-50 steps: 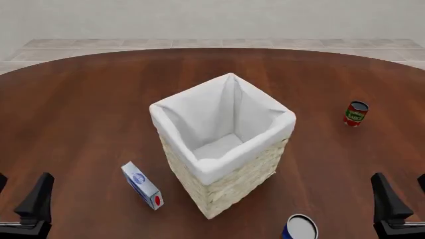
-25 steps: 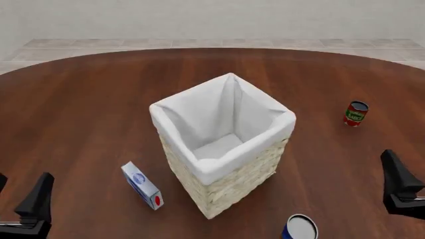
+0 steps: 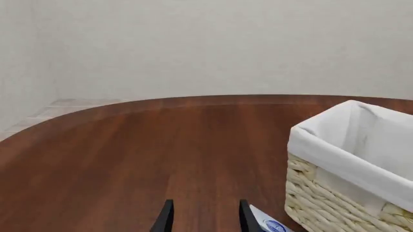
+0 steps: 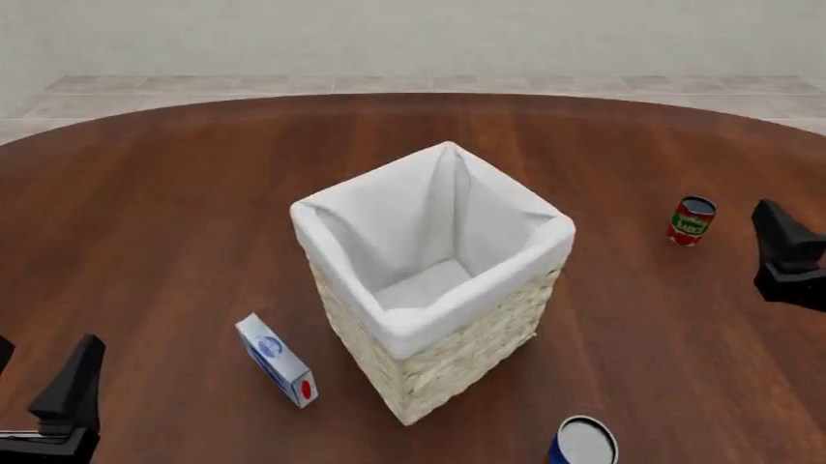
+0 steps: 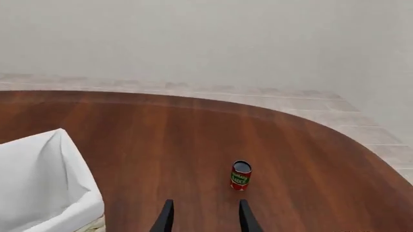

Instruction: Pick up the tomato sauce, and put it in the basket.

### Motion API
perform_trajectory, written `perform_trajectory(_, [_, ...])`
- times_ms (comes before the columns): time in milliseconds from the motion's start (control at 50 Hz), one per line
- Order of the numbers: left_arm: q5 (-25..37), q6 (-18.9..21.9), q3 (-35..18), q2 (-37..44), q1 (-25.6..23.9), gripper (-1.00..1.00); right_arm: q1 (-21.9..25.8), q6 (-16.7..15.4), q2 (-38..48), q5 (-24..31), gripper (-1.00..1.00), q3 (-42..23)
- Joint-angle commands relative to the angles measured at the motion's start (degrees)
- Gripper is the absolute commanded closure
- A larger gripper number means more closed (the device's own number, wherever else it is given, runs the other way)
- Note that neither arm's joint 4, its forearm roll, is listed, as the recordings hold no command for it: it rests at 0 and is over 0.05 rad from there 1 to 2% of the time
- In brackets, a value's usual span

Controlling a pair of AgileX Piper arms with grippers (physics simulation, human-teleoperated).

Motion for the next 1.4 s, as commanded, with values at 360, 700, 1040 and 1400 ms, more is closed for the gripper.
perform_trajectory(360, [0.0,0.0,0.0,0.0,0.0,-1.0,-6.0,-2.6,20.9,-1.4,-1.0,-12.3])
perform_trajectory(700, [0.0,0.0,0.0,0.0,0.0,-1.0,-7.8,-4.1,31.7,-4.7,-1.0,-16.4])
perform_trajectory(1040, [0.0,0.0,0.0,0.0,0.0,-1.0,-6.7,-5.6,41.7,-5.9,-1.0,-21.3])
perform_trajectory(1400, [0.0,0.0,0.0,0.0,0.0,-1.0,-6.9,-6.3,48.9,-2.7,-1.0,-28.8])
